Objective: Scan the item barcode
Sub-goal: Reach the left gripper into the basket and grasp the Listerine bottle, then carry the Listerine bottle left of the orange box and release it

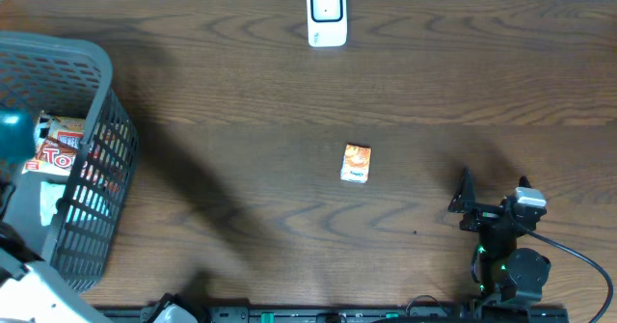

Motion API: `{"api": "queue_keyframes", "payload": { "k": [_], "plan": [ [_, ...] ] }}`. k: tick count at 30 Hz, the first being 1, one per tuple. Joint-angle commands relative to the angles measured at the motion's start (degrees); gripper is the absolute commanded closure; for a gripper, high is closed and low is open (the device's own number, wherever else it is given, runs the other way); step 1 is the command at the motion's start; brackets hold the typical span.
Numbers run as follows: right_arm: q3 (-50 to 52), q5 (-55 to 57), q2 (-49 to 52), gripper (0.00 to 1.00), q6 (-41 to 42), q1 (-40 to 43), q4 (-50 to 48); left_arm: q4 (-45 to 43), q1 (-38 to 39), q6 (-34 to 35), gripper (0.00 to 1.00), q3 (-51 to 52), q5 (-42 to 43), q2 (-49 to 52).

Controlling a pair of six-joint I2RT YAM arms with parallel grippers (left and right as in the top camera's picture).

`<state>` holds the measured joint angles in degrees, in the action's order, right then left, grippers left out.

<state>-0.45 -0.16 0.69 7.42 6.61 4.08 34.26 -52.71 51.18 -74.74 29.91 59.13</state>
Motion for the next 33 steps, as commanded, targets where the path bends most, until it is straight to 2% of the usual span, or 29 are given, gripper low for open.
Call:
{"api": "queue_keyframes", "payload": {
  "k": [1,3,7,9,13,15,17,22,28,33],
  "plan": [
    [0.1,0.0,-0.3,0.01,0.5,-0.3,0.2,-2.0,8.8,2.1,0.46,-1.4,10.6,-1.4],
    [0.1,0.0,-0.3,0.01,0.5,-0.3,0.2,-2.0,13.7,1.0,0.46,-1.4,10.6,-1.2],
    [0.1,0.0,-0.3,0.01,0.5,-0.3,0.2,-1.7,30.3,-5.3,0.46,-1.4,8.8,0.7],
    [0.1,0.0,-0.3,0.01,0.5,-0.3,0.2,0.9,46.1,-11.2,0.46,-1.4,-0.9,3.8],
    [0.1,0.0,-0.3,0.01,0.5,-0.3,0.2,4.6,60.5,-15.6,0.46,-1.4,-16.1,8.8],
    [0.1,0.0,-0.3,0.01,0.5,-0.3,0.2,6.0,70.1,-16.3,0.46,-1.4,-25.9,14.2],
    [0.1,0.0,-0.3,0.01,0.5,-0.3,0.2,5.7,76.0,-18.5,0.46,-1.4,-31.1,18.9],
    [0.1,0.0,-0.3,0.01,0.4,-0.3,0.2,5.5,85.6,-23.1,0.46,-1.4,-40.0,32.3],
    [0.1,0.0,-0.3,0.01,0.4,-0.3,0.2,1.2,90.3,-25.9,0.46,-1.4,-40.0,45.4],
    [0.1,0.0,-0.3,0.01,0.5,-0.3,0.2,-2.1,91.2,-25.8,0.46,-1.4,-39.8,50.6]
  ]
}}
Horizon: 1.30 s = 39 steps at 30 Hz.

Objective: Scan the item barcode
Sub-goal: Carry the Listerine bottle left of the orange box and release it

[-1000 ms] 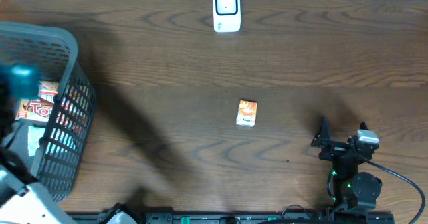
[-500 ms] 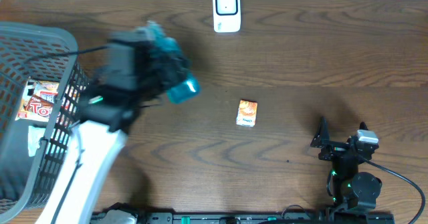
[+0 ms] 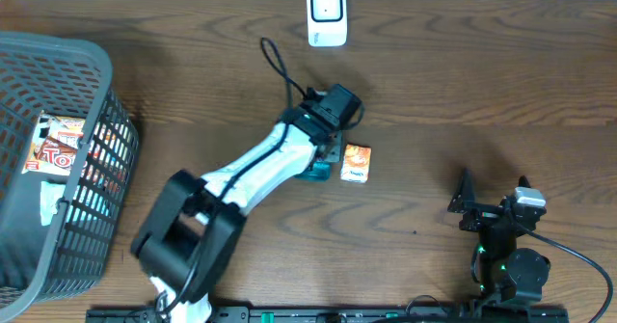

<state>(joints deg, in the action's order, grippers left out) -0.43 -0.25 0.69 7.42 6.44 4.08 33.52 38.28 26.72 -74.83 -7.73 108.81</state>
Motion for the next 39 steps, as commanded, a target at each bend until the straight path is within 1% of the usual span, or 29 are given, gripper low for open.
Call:
{"api": "queue_keyframes", "payload": {
  "k": [1,5,11,15,17,20,21,22,24,25,30,33,39],
  "plan": [
    [0.1,0.1,-0.3,0.01,0.5,-0.1,0.2,-2.0,0.4,-1.0,0.46,-1.3,-1.9,2.1],
    [0.1,0.1,-0.3,0.01,0.5,-0.1,0.2,-3.1,0.6,2.4,0.46,-1.3,-1.9,4.7],
    [0.1,0.1,-0.3,0.01,0.4,-0.1,0.2,-3.0,0.7,3.2,0.46,-0.8,-1.7,6.3],
    [0.1,0.1,-0.3,0.01,0.5,-0.1,0.2,-3.0,0.7,5.1,0.45,0.7,-1.7,6.3],
    [0.1,0.1,-0.3,0.01,0.5,-0.1,0.2,-3.0,0.7,5.1,0.33,1.4,-1.7,6.3],
    [0.1,0.1,-0.3,0.01,0.5,-0.1,0.2,-2.9,0.7,5.1,0.20,1.8,-1.7,6.3],
    [0.1,0.1,-0.3,0.01,0.5,-0.1,0.2,-2.8,0.7,5.6,0.12,1.8,-1.7,6.3],
    [0.1,0.1,-0.3,0.01,0.5,-0.1,0.2,-2.7,0.7,5.5,0.06,1.7,-1.4,6.2],
    [0.1,0.1,-0.3,0.01,0.5,-0.1,0.2,-2.7,0.7,5.5,0.00,1.7,-0.2,5.5],
    [0.1,0.1,-0.3,0.01,0.5,-0.1,0.2,-2.6,0.7,5.5,0.02,1.7,-0.2,4.8],
    [0.1,0.1,-0.3,0.01,0.5,-0.1,0.2,1.4,0.7,5.0,0.02,0.0,-0.2,-2.5],
    [0.1,0.1,-0.3,0.01,0.5,-0.1,0.2,3.7,0.7,4.7,0.02,-0.3,-0.3,-11.7],
    [0.1,0.1,-0.3,0.01,0.4,-0.1,0.2,4.2,0.6,1.8,0.02,-0.4,-2.5,-28.9]
  ]
}}
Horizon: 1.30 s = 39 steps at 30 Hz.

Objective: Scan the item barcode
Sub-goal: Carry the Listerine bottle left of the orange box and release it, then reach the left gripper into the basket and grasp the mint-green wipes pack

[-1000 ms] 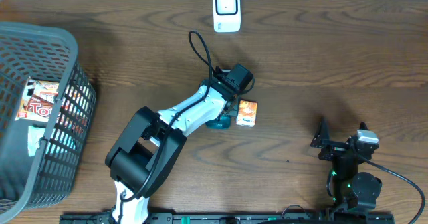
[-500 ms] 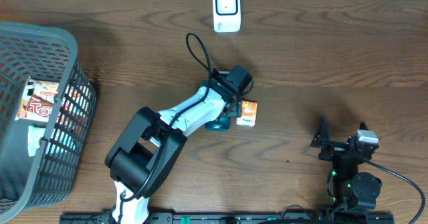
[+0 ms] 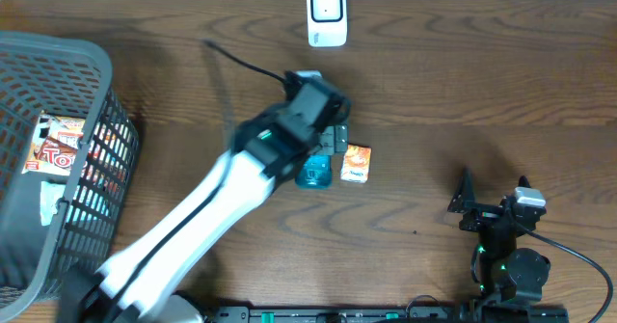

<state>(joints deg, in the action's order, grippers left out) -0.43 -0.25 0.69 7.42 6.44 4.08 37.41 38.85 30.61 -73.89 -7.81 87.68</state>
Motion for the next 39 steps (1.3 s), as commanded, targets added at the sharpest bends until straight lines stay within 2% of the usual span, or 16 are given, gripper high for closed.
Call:
{"api": "queue_keyframes", "payload": {
  "k": [1,8,15,28,39],
  "plan": [
    [0.1,0.1,-0.3,0.01,0.5,-0.1,0.2,0.0,-0.1,-2.1,0.02,-1.3,-3.6,-12.1],
    [0.1,0.1,-0.3,0.01,0.5,-0.1,0.2,-0.6,-5.2,-2.1,0.02,-1.4,-6.9,-31.1],
    [0.1,0.1,-0.3,0.01,0.5,-0.1,0.2,2.2,-15.5,-2.1,0.02,-1.4,-7.3,-40.4],
    [0.1,0.1,-0.3,0.01,0.4,-0.1,0.2,5.9,-25.0,-2.1,0.02,-1.4,-7.3,-35.6],
    [0.1,0.1,-0.3,0.01,0.5,-0.1,0.2,6.4,-37.0,-0.3,0.02,-1.4,-7.2,-33.3]
  ]
}}
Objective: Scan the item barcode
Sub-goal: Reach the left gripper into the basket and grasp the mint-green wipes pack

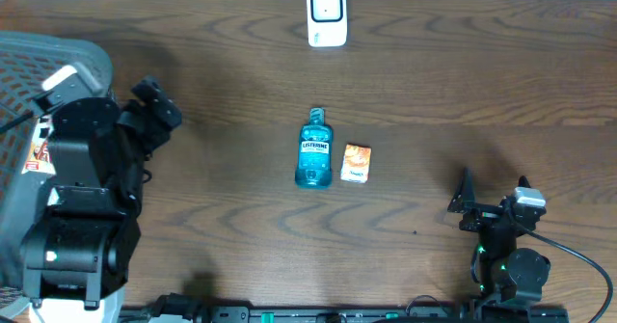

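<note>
A blue mouthwash bottle (314, 150) lies flat at mid-table, cap pointing to the far side. Just to its right lies a small orange box (356, 163). A white barcode scanner (327, 14) stands at the far edge, in line with them. My left gripper (157, 102) hovers at the left beside the basket, far from the bottle, open and holding nothing. My right gripper (460, 196) rests low at the near right, its fingers too small and dark to read.
A grey mesh basket (82, 58) fills the left side, with red-and-white packets (35, 148) partly hidden under my left arm. Cables and the right arm's base (511, 265) sit at the near right edge.
My left gripper was down at mid-table with the blue bottle beside the orange box. Now the bottle lies there alone, let go, and the left arm is back by the basket.
At first only the orange box lay at mid-table and my left arm was over the basket. Then the left arm reached to mid-table with the blue bottle, left of the box. Now the bottle lies beside the box and the arm has withdrawn. The right arm never moved.
</note>
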Motion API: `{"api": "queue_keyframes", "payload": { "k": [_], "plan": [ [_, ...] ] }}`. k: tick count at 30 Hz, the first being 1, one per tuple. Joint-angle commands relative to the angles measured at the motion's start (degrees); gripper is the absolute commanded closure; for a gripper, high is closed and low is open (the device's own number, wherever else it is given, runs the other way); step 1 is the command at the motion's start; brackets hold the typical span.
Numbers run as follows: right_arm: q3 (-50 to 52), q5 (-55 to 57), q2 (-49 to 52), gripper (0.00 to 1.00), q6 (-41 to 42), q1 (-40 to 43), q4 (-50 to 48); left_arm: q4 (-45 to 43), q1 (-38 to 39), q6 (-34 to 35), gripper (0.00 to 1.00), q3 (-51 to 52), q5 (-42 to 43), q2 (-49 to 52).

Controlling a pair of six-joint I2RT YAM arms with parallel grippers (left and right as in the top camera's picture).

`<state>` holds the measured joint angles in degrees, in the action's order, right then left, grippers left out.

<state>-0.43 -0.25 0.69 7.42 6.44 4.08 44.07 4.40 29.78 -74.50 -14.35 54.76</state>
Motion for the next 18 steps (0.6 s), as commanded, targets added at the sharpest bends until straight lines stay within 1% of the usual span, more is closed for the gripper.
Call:
{"api": "queue_keyframes", "payload": {
  "k": [1,12,18],
  "plan": [
    [0.1,0.1,-0.3,0.01,0.5,-0.1,0.2,-0.4,-3.2,0.5,0.02,-0.8,-0.7,-0.5],
    [0.1,0.1,-0.3,0.01,0.5,-0.1,0.2,-0.4,-8.5,0.5,0.02,-0.8,-0.7,-0.7],
    [0.1,0.1,-0.3,0.01,0.5,-0.1,0.2,1.2,-17.6,0.5,0.02,-0.8,-0.7,-0.7]
  ]
}}
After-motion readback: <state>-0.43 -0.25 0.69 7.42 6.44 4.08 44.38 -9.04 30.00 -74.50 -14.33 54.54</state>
